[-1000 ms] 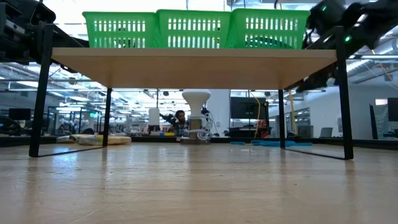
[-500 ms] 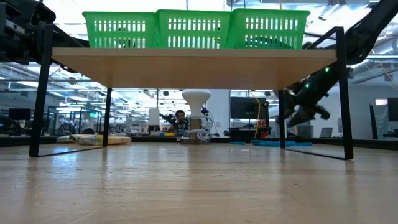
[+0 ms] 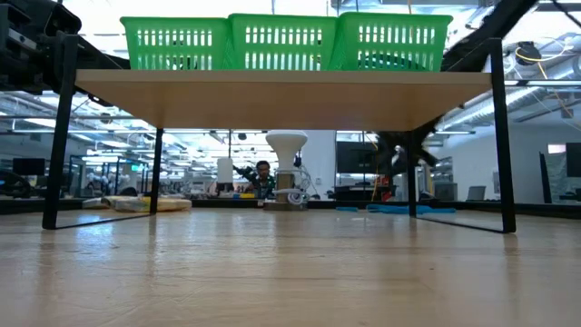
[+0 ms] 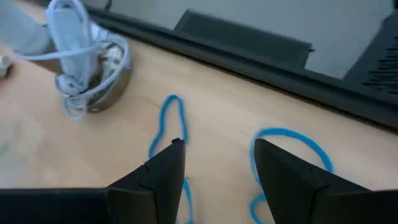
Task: Pick & Place Office Desk Supplies
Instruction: Put the blue rubber band into the right green bin on the shelf
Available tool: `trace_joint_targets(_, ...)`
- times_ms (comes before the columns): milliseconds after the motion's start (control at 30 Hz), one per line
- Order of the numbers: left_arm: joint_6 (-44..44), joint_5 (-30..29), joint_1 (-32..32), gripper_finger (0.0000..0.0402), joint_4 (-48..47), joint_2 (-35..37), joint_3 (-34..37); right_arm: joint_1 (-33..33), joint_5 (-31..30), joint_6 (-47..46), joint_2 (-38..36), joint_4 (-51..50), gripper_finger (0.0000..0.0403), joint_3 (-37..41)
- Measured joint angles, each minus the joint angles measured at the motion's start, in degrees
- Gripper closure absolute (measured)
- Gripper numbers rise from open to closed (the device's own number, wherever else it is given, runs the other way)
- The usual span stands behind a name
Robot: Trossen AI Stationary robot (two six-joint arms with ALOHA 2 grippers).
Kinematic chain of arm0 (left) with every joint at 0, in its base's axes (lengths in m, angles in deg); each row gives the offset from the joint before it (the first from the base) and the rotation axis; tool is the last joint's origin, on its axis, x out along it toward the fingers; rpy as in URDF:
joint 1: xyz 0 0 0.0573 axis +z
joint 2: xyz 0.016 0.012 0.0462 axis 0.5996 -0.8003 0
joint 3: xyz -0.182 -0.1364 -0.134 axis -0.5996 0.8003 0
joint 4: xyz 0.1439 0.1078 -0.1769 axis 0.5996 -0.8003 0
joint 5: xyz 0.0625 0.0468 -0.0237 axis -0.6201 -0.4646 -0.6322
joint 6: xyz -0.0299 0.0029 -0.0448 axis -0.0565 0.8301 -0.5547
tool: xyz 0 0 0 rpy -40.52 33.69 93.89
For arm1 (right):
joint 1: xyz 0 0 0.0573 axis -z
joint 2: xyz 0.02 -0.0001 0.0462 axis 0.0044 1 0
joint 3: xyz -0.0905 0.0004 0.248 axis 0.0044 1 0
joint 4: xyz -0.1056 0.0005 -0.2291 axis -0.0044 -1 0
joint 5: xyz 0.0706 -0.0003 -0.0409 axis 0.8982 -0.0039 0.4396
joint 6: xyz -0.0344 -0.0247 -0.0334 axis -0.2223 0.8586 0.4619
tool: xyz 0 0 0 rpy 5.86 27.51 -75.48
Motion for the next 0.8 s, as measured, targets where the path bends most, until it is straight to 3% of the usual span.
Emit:
trace_joint_targets(300, 0.0, 0.0, 0.0, 0.0357, 0.0, 0.0, 0.0, -2.12, 2.19, 4.18, 11.6, -11.28, 0.022, -15.26)
trace_joint_targets(800, 0.0, 0.0, 0.0, 0.0357, 0.0, 0.01, 0.0, -3.89, 1.64, 5.42, 20.78, -11.82, 0.022, -17.41)
